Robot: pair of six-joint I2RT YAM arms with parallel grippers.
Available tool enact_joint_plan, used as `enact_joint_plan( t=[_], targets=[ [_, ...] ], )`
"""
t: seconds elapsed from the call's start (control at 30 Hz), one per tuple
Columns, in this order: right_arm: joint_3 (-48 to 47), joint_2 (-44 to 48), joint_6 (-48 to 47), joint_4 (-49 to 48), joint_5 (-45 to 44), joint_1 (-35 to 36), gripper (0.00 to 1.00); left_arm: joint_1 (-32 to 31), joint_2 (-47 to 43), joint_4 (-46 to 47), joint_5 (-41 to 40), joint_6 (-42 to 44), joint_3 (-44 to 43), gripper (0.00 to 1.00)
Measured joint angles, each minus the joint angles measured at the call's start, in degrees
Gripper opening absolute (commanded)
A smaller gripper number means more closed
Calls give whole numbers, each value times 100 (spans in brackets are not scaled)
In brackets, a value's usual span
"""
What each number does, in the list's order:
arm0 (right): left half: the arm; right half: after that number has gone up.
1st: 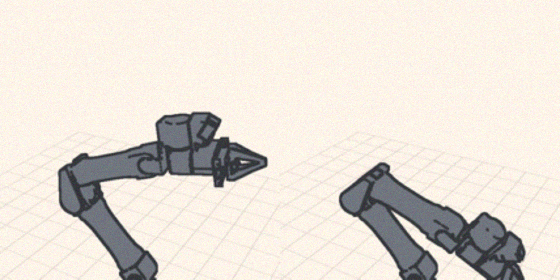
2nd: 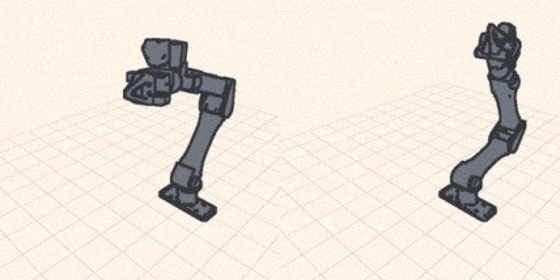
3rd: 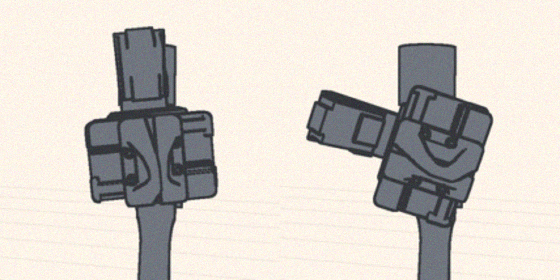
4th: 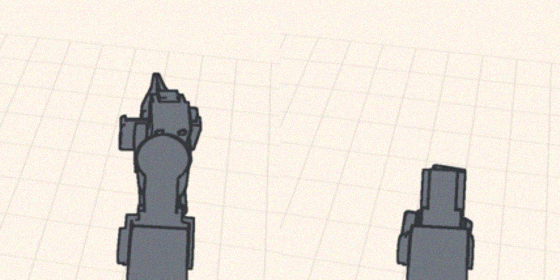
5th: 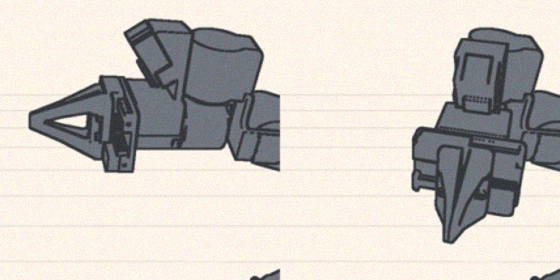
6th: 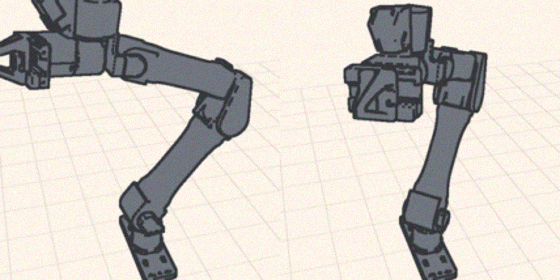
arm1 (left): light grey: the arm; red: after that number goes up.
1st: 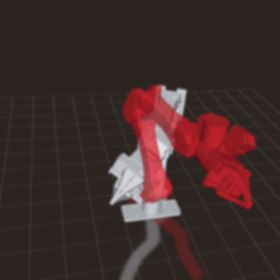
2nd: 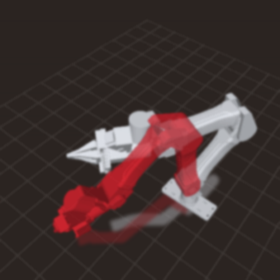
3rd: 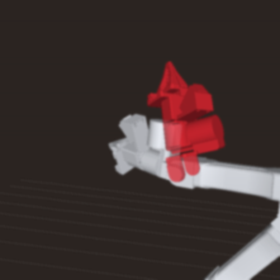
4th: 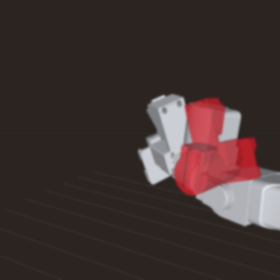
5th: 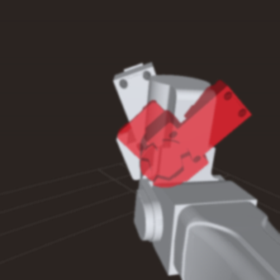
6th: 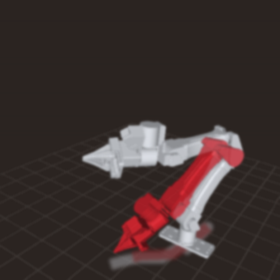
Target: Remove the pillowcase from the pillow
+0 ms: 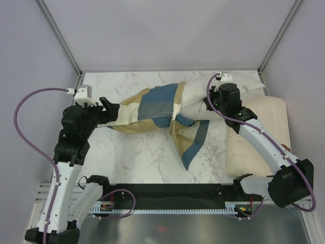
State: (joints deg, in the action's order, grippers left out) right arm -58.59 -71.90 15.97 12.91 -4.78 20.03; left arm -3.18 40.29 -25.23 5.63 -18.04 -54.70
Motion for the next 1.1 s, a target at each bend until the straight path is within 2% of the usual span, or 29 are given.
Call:
enact_joint_plan(
  t=[0.17, 0.33, 0.4, 0.53, 0.63, 0.67, 0.77, 0.87, 0.97, 1.1],
  targets=[
    [0, -22, 39, -11, 0, 13, 0, -1534, 588, 48, -549, 308, -2, 86],
    [0, -37, 83, -28, 0, 13, 0, -3097, 1340, 136, -1274, 686, -39, 92],
    [0, -37, 85, -28, 0, 17, 0, -3331, 1585, 179, -1456, 761, -74, 93],
    [0, -37, 85, -33, 0, 22, 0, -3392, 1932, 317, -1672, 793, -107, 96],
    [0, -37, 85, -31, 0, 24, 0, -3436, 2098, 382, -1764, 793, -140, 92],
    [2, -37, 83, -31, 0, 24, 0, -3451, 2162, 400, -1773, 793, -160, 81],
    [7, -37, 83, -33, 0, 35, 0, -3467, 2271, 439, -1762, 798, -168, 59],
    [7, -37, 83, -31, 4, 46, 0, -3486, 2277, 437, -1753, 802, -173, 27],
    [7, -37, 83, -33, 24, 55, 0, -3510, 2273, 417, -1759, 820, -195, 14],
    [7, -37, 83, -31, 35, 76, 0, -3515, 2190, 264, -1816, 820, -238, 11]
  ],
)
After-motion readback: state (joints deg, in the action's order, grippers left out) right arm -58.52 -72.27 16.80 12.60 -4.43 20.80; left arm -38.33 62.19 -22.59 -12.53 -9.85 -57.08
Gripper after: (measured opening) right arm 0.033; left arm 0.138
